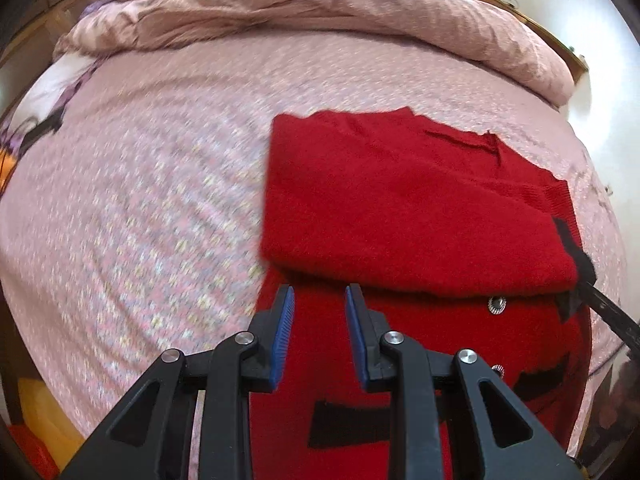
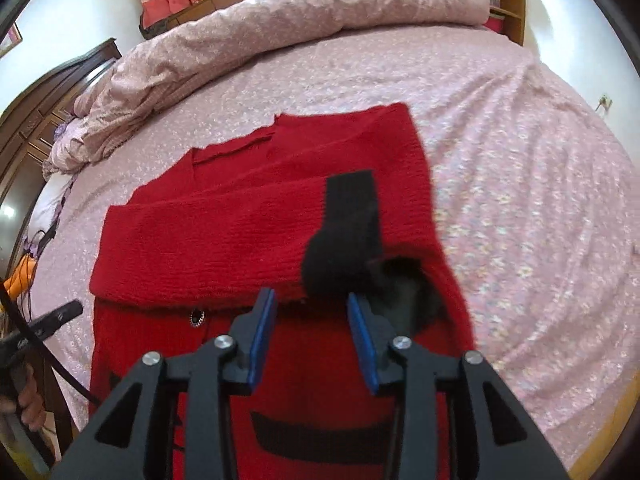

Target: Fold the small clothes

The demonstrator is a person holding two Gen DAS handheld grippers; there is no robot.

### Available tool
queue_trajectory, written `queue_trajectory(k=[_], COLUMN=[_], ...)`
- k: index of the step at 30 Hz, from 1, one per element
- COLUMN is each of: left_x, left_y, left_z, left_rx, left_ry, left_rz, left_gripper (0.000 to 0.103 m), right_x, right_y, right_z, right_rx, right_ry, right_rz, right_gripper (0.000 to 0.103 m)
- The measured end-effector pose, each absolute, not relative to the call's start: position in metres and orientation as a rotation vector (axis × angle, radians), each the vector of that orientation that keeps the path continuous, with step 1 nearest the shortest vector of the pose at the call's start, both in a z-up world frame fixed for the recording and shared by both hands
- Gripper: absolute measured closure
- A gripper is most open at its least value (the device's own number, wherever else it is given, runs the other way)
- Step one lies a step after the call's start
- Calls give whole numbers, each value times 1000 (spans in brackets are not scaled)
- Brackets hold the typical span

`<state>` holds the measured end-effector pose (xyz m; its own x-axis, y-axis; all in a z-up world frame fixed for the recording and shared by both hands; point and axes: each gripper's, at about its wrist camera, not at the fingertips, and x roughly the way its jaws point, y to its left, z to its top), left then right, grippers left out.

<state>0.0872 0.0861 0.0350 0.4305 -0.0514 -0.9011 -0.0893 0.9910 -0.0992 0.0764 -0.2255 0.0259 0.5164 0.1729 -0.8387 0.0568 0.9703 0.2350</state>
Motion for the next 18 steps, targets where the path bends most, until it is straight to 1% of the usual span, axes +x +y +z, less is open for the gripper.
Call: queue_trajectory(k=[5, 9, 14, 18], left_x=[111, 123, 131, 133], left_y=[73, 67, 63, 59], left_z=[28, 15, -3, -7], left_rx=[-111, -89, -66, -47], left_ry=[1151, 1184, 1222, 1221], left_rz=[2, 8, 26, 29], left_gripper=[83, 84, 83, 83], right_x=[81, 99, 127, 140], right_y=[-246, -254, -257, -256], right_z=[45, 48, 28, 7], right_rx=[235, 231, 222, 208], right_ry=[978, 964, 1019, 1063], right_rz=[50, 71, 86, 85], right_gripper=[62, 61, 61, 61])
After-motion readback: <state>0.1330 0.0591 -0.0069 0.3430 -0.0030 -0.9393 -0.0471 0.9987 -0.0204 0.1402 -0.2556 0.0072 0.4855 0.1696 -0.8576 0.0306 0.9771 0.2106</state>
